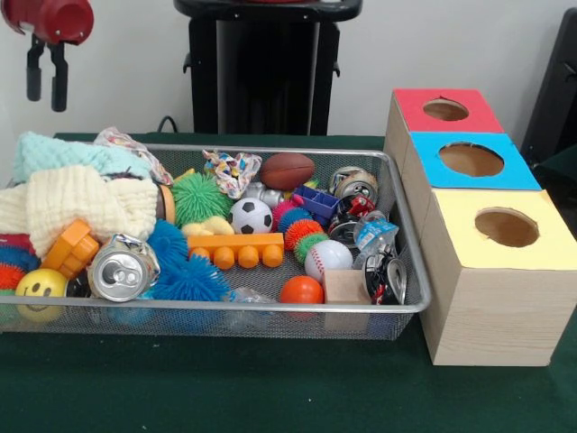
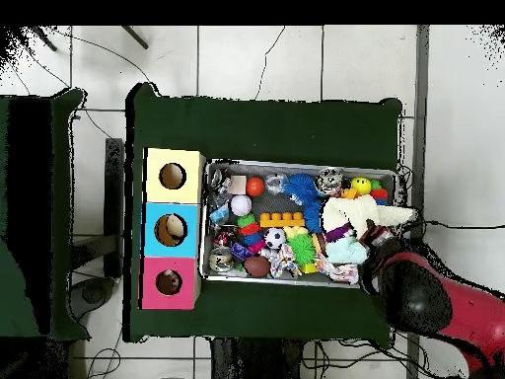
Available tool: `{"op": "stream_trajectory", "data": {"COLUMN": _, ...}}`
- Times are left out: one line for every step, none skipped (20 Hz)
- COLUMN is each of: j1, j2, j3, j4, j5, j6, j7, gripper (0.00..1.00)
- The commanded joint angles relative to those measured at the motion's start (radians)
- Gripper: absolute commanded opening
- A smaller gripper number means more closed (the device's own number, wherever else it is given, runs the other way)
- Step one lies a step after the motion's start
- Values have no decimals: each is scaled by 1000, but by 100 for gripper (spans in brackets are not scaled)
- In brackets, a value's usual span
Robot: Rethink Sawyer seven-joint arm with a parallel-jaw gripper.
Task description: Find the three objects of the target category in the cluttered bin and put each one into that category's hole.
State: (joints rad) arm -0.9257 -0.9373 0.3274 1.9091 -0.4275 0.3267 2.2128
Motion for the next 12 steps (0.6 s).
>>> {"op": "stream_trajectory", "data": {"j1": 33, "j2": 51, "j3": 118, "j4": 98, "j5": -36, "j6": 35, "j7": -96, "gripper": 100}}
{"op": "stream_trajectory", "data": {"j1": 38, "j2": 59, "j3": 125, "j4": 101, "j5": -37, "j6": 34, "j7": -96, "gripper": 100}}
{"op": "stream_trajectory", "data": {"j1": 38, "j2": 67, "j3": 133, "j4": 103, "j5": -40, "j6": 34, "j7": -102, "gripper": 100}}
{"op": "stream_trajectory", "data": {"j1": 37, "j2": 75, "j3": 142, "j4": 106, "j5": -43, "j6": 34, "j7": -107, "gripper": 100}}
{"op": "stream_trajectory", "data": {"j1": 34, "j2": 86, "j3": 153, "j4": 109, "j5": -42, "j6": 37, "j7": -111, "gripper": 100}}
{"op": "stream_trajectory", "data": {"j1": 40, "j2": 92, "j3": 151, "j4": 112, "j5": -47, "j6": 27, "j7": -103, "gripper": 100}}
{"op": "stream_trajectory", "data": {"j1": 46, "j2": 98, "j3": 150, "j4": 114, "j5": -53, "j6": 17, "j7": -96, "gripper": 100}}
{"op": "stream_trajectory", "data": {"j1": 54, "j2": 104, "j3": 144, "j4": 115, "j5": -57, "j6": 9, "j7": -84, "gripper": 100}}
{"op": "stream_trajectory", "data": {"j1": 68, "j2": 105, "j3": 133, "j4": 115, "j5": -64, "j6": -3, "j7": -69, "gripper": 100}}
{"op": "stream_trajectory", "data": {"j1": 76, "j2": 107, "j3": 126, "j4": 117, "j5": -65, "j6": -11, "j7": -56, "gripper": 100}}
{"op": "stream_trajectory", "data": {"j1": 87, "j2": 110, "j3": 116, "j4": 116, "j5": -68, "j6": -19, "j7": -45, "gripper": 100}}
{"op": "stream_trajectory", "data": {"j1": 98, "j2": 112, "j3": 106, "j4": 116, "j5": -71, "j6": -28, "j7": -33, "gripper": 100}}
